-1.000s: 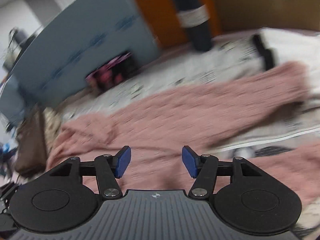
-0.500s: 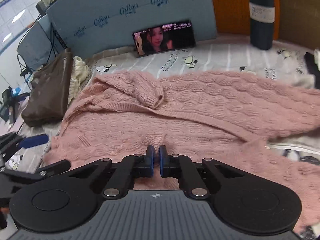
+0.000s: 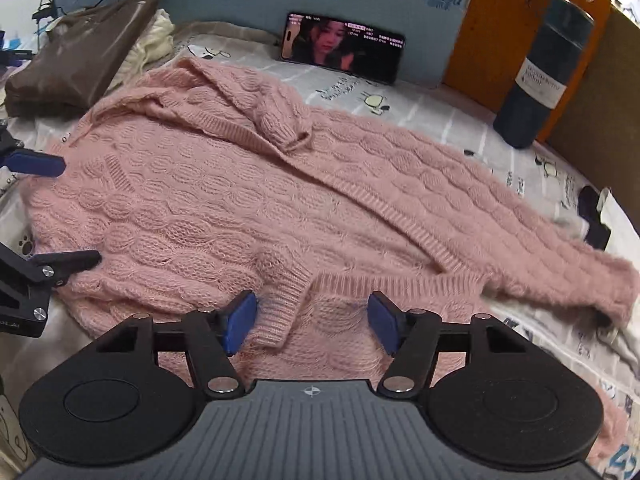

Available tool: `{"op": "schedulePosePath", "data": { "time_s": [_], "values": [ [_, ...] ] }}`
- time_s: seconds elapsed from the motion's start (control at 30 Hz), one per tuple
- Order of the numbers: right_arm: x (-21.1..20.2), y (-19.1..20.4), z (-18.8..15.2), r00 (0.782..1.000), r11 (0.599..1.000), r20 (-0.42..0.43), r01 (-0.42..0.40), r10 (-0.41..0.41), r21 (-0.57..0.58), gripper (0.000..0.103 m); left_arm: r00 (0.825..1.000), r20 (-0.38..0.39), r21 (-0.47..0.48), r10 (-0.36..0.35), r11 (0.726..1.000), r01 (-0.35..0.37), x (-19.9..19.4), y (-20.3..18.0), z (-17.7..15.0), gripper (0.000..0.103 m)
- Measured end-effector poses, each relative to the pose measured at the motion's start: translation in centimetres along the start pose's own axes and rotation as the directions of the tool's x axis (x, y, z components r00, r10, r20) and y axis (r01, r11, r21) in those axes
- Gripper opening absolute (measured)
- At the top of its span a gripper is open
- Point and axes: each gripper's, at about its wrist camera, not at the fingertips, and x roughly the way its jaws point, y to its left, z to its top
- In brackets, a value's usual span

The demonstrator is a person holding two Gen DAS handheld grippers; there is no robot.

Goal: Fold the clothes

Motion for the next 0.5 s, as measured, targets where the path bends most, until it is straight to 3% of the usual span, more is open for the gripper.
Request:
{"op": "schedulePosePath", "data": {
  "time_s": [0.13,0.23,0.3,0.4,0.5],
  "values": [
    [-2.0,-2.0,-0.6,0.999,1.000,0.047,-0.016,0.015,0.018,0.072,0.999,0.045,0.038,-0.024,0.999,0.023,-1.7,0.7,0.7,0.089],
    [-3.1,-4.1,-1.9,0.999,0.999,0.017,-0.036,0.036,-0.017,0.076,0.988,0.049,0.114,-0.144,0.984,0.138,-3.3,1.1,0.3,0.091],
    [-3.7,-5.2,-3.0,0.998,0.997,-0.031,-0.050,0.048,-0.060,0.076,0.979,-0.002,0.212,-0.204,0.957,0.199,-3.7,0.5,-0.5,0.091],
    [-4.6,-6.3,-4.7,0.993,0.989,-0.105,-0.065,0.052,-0.132,0.078,0.977,-0.069,0.329,-0.200,0.921,0.211,-3.7,-1.0,-1.9,0.091],
    [-4.8,-6.9,-6.4,0.985,0.978,-0.171,-0.048,0.013,-0.203,0.080,0.986,-0.078,0.397,-0.144,0.903,0.164,-3.2,-2.0,-2.7,0.091]
  ]
}}
